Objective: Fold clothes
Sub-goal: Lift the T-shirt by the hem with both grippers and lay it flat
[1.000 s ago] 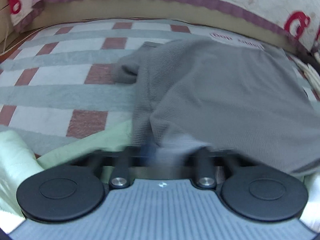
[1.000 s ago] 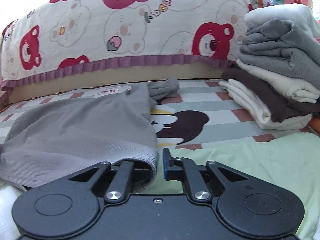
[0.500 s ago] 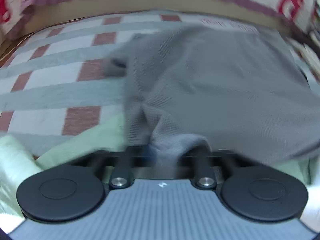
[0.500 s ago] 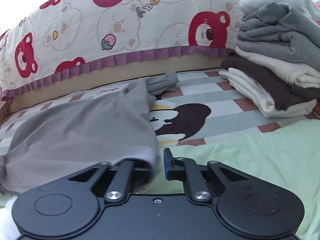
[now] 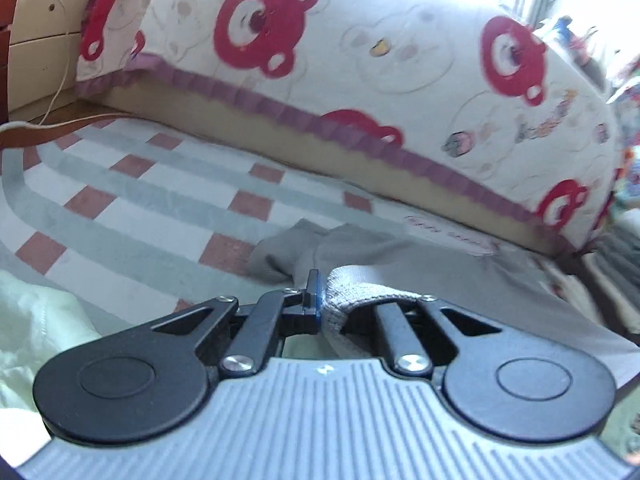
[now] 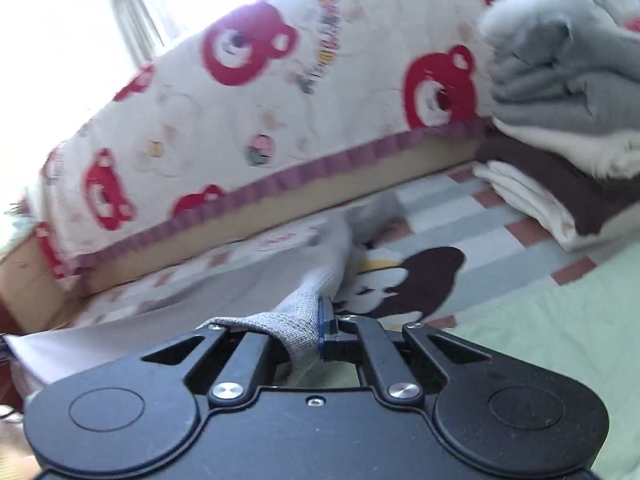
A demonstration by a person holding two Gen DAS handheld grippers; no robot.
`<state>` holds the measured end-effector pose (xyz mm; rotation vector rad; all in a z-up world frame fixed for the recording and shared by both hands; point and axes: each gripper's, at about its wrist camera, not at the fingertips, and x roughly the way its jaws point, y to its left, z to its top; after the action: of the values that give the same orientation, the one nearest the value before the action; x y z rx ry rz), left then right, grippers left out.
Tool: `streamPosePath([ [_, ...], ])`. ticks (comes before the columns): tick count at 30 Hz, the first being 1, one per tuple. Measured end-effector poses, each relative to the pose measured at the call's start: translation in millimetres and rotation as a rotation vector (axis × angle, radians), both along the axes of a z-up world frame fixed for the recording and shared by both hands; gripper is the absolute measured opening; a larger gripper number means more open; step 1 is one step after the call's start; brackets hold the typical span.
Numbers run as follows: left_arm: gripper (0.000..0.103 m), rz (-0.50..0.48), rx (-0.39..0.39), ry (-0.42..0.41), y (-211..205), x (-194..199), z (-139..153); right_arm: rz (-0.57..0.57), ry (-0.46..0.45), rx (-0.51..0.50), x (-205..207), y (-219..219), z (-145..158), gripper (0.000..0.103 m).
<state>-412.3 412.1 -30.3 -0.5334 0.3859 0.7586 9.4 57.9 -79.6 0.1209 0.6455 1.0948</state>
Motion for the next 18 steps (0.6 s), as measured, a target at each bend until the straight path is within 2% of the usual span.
streamPosePath([
  [3, 0.005, -0.03, -0.025, 0.093, 3.6, 7.1, -1.7, 0.042, 0.066, -0.096, 7.4, -5.7, -8.0, 0.003],
  [5, 0.005, -0.071, -0.115, 0.114, 29.2, 28.2, -11.1, 0.044, 0.06, -0.212, 19.5, 18.2, -21.9, 0.003],
  [8, 0.004, -0.15, -0.231, 0.124, 88.7, 75.8, -19.1, 0.093, 0.062, -0.297, 55.6, 89.4, -17.0, 0.003],
  [10, 0.004, -0.165, -0.249, 0.16, 147.3, 118.8, -4.3, 0.105, 0.041, -0.304, 85.4, 150.0, 15.5, 0.003],
  [12, 0.004, -0.104, -0.134, 0.159, 198.6, 152.0, 43.6, 0.064, -0.001, -0.239, 115.4, 200.5, 71.1, 0.002],
  [14, 0.004, -0.017, 0.032, 0.06, 231.1, 165.9, 121.1, -0.007, -0.137, -0.07, 125.2, 218.6, 152.8, 0.002],
  [16, 0.004, 0.048, 0.098, -0.111, 239.1, 158.0, 193.6, -0.064, -0.301, 0.113, 124.5, 224.7, 233.1, 0.002],
  [18, 0.004, 0.101, 0.126, -0.28, 238.3, 144.7, 256.7, -0.093, -0.436, 0.244, 108.7, 212.9, 290.1, 0.002],
])
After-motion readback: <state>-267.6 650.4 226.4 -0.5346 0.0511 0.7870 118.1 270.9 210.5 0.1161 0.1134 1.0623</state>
